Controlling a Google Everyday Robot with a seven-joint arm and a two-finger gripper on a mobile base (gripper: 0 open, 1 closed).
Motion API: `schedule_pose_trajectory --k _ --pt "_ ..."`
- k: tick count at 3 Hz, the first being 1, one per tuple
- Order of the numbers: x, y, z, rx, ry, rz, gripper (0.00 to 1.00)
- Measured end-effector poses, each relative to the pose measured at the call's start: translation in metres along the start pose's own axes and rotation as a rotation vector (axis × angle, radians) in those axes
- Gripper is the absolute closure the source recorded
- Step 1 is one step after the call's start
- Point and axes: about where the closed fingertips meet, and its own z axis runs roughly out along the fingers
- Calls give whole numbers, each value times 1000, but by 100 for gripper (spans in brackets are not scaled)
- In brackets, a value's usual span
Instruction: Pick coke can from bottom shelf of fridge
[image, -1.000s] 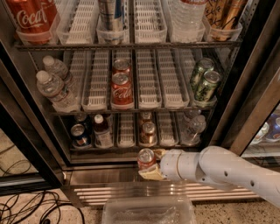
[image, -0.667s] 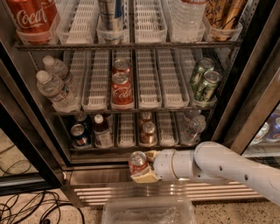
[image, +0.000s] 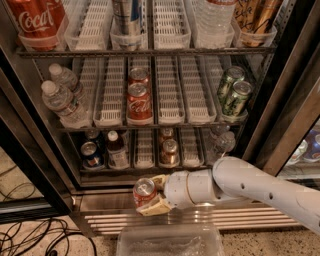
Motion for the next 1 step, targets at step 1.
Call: schedule_pose_trajectory --k 1 --pt "-1 1 0 -5 -1 -2 100"
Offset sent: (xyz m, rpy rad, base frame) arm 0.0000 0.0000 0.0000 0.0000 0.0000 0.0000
